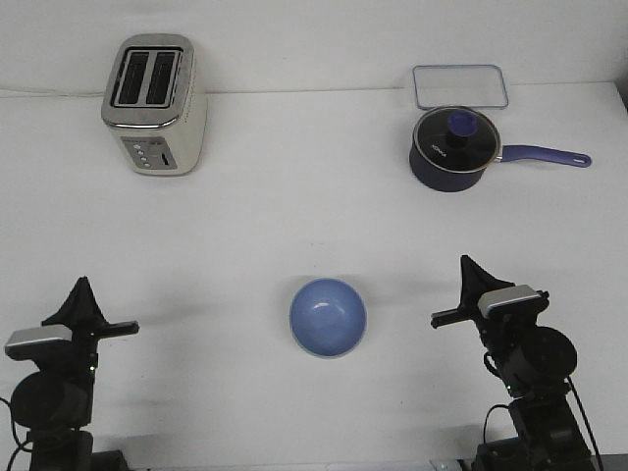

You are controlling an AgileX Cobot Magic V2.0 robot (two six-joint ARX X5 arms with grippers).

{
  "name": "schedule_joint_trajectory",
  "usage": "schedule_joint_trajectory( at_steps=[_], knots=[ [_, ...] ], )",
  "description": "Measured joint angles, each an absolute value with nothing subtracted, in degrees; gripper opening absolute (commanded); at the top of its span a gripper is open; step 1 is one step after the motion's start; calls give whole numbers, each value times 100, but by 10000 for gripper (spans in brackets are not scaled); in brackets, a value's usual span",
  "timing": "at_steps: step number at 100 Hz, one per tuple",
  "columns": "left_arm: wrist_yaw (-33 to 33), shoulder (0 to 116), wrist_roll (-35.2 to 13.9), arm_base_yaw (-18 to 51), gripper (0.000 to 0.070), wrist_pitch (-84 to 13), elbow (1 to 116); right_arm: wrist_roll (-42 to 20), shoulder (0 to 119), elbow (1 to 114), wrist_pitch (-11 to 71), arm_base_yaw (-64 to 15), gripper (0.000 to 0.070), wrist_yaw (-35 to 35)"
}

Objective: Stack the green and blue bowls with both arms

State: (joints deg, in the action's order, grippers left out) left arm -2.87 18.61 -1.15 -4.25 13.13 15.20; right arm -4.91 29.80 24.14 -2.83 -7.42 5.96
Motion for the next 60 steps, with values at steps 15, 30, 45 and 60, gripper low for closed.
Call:
schedule_joint_trajectory(
  at_steps=[15,30,45,60],
  knots=[
    [-12,1002,-25,-425,15,1022,648,-491,2980,2414,-285,-744,0,596],
    [14,189,16,-425,15,502,213,-491,2980,2414,-285,-744,0,596],
    [54,23,5,-421,15,449,191,-491,2980,2414,-285,-744,0,596],
    [126,32,-36,-325,15,390,191,-491,2980,2414,-314,-744,0,596]
  ],
)
